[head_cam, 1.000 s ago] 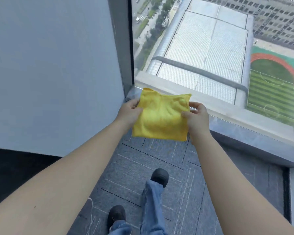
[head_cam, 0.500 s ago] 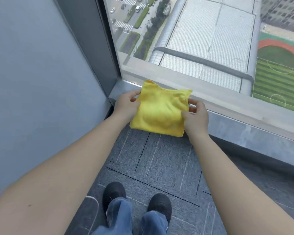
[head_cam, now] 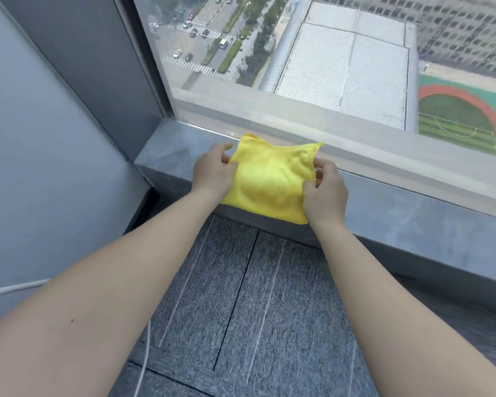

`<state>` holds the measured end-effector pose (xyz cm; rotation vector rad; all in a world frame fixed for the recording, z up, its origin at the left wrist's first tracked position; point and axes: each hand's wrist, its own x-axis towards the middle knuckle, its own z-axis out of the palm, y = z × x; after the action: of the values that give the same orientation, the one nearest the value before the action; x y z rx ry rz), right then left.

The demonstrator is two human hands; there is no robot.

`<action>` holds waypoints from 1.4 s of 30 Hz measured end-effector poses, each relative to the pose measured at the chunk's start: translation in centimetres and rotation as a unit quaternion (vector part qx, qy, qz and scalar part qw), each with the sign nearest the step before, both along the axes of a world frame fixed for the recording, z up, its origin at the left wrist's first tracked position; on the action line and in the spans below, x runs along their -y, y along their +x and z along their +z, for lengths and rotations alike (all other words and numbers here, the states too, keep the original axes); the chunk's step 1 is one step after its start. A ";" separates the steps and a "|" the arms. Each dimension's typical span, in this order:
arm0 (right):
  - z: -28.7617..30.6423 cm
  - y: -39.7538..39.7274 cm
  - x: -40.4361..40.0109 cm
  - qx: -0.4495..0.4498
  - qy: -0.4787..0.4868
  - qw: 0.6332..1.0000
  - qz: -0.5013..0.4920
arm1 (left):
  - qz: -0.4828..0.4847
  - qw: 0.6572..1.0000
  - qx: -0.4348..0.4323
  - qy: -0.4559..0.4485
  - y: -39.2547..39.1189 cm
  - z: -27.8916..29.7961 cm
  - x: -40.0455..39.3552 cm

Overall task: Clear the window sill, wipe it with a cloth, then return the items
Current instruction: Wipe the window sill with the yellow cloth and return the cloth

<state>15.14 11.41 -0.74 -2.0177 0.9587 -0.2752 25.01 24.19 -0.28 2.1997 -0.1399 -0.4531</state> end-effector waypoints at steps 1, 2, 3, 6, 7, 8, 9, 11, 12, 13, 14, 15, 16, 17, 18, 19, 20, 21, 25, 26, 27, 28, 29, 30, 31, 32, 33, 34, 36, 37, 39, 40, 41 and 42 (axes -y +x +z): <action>-0.1 0.2 0.0 -0.016 -0.021 1.000 0.007 | 0.002 1.000 -0.001 0.000 0.1 -0.1 0.2; -0.2 0.2 -0.2 -0.036 -0.048 0.998 0.016 | 0.002 1.000 -0.002 0.001 0.1 -0.2 0.2; -0.1 0.3 -0.6 -0.057 -0.084 0.994 0.028 | -0.001 1.000 -0.001 0.003 0.2 -0.2 0.0; -0.1 0.7 -2.0 -0.087 -0.174 0.975 0.109 | -0.011 0.999 0.024 0.022 0.3 -0.4 -0.9; -0.2 1.1 -2.5 -0.092 -0.184 0.967 0.151 | -0.014 0.999 0.038 0.034 0.4 -0.6 -1.4; -0.4 1.5 -3.0 -0.107 -0.191 0.956 0.194 | -0.017 0.997 0.052 0.052 0.5 -0.8 -1.9; -0.7 1.9 -3.5 -0.136 -0.198 0.943 0.230 | -0.021 0.995 0.067 0.071 0.6 -1.1 -2.5; -1.6 2.7 -4.0 -0.203 -0.202 0.919 0.273 | -0.029 0.989 0.095 0.111 0.8 -1.9 -3.5; -2.1 2.9 -4.1 -0.230 -0.203 0.908 0.285 | -0.034 0.985 0.109 0.128 0.9 -2.3 -4.1; -2.6 3.1 -4.3 -0.253 -0.209 0.898 0.294 | -0.037 0.982 0.120 0.142 1.0 -2.6 -4.5; -3.0 3.3 -4.4 -0.270 -0.218 0.889 0.300 | -0.041 0.980 0.127 0.150 1.1 -2.9 -4.9; -3.2 3.6 -4.5 -0.279 -0.226 0.883 0.302 | -0.047 0.978 0.132 0.153 1.2 -3.1 -5.3; -3.4 3.8 -4.5 -0.282 -0.230 0.881 0.301 | -0.055 0.977 0.136 0.153 1.2 -3.2 -5.6; -3.4 4.2 -4.6 -0.281 -0.233 0.882 0.298 | -0.066 0.976 0.142 0.153 1.3 -3.3 -6.0; -3.5 4.5 -4.7 -0.278 -0.237 0.883 0.294 | -0.077 0.974 0.148 0.153 1.4 -3.5 -6.3; -3.6 4.9 -4.8 -0.275 -0.241 0.884 0.291 | -0.086 0.972 0.154 0.155 1.6 -3.6 -6.7; -3.6 5.3 -5.0 -0.272 -0.246 0.885 0.287 | -0.091 0.970 0.157 0.160 1.7 -3.7 -7.1; -3.7 5.8 -5.2 -0.269 -0.248 0.887 0.282 | -0.088 0.970 0.158 0.166 1.9 -3.8 -7.5; -3.9 7.4 -6.6 -0.239 -0.266 0.878 0.318 | -0.062 0.966 0.153 0.197 2.5 -4.0 -9.1; -3.8 7.5 -6.7 -0.224 -0.273 0.870 0.345 | -0.053 0.968 0.147 0.198 2.6 -4.0 -9.4; -3.7 7.3 -6.7 -0.210 -0.277 0.861 0.371 | -0.045 0.969 0.140 0.198 2.7 -4.1 -9.6; -3.6 7.0 -6.5 -0.200 -0.282 0.854 0.388 | -0.040 0.970 0.135 0.197 2.7 -4.2 -9.8; -3.6 6.7 -6.3 -0.196 -0.287 0.850 0.395 | -0.037 0.971 0.134 0.194 2.7 -4.3 -10.0; -3.6 6.4 -6.2 -0.199 -0.291 0.851 0.390 | -0.034 0.972 0.135 0.191 2.7 -4.4 -10.2; -3.6 6.2 -6.3 -0.208 -0.291 0.856 0.375 | -0.031 0.972 0.136 0.190 2.7 -4.6 -10.4; -3.6 6.3 -6.6 -0.220 -0.290 0.862 0.353 | -0.027 0.972 0.136 0.191 2.6 -4.7 -10.6; -3.6 6.5 -7.0 -0.234 -0.286 0.868 0.333 | -0.022 0.972 0.133 0.191 2.7 -4.8 -10.8; -3.7 6.9 -7.6 -0.245 -0.279 0.873 0.316 | -0.017 0.973 0.129 0.190 2.7 -4.9 -11.1; -3.8 7.9 -8.8 -0.259 -0.262 0.882 0.294 | -0.016 0.976 0.120 0.183 2.8 -4.8 -11.6; -3.9 8.4 -9.2 -0.262 -0.258 0.885 0.287 | -0.019 0.977 0.117 0.177 2.8 -4.7 -11.9; -4.0 9.4 -10.0 -0.262 -0.257 0.888 0.279 | -0.029 0.979 0.116 0.163 3.0 -4.6 -12.5; -4.1 9.9 -10.3 -0.260 -0.259 0.887 0.279 | -0.030 0.980 0.116 0.156 3.1 -4.5 -12.6; -4.1 10.3 -10.6 -0.258 -0.261 0.887 0.281 | -0.030 0.981 0.118 0.150 3.2 -4.4 -12.8; -4.1 10.8 -10.8 -0.255 -0.262 0.886 0.285 | -0.029 0.981 0.125 0.146 3.4 -4.3 -12.8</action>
<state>25.95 22.25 -4.82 -2.8543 0.5640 0.3862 28.42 37.00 -4.59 2.5434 -0.2906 -0.2368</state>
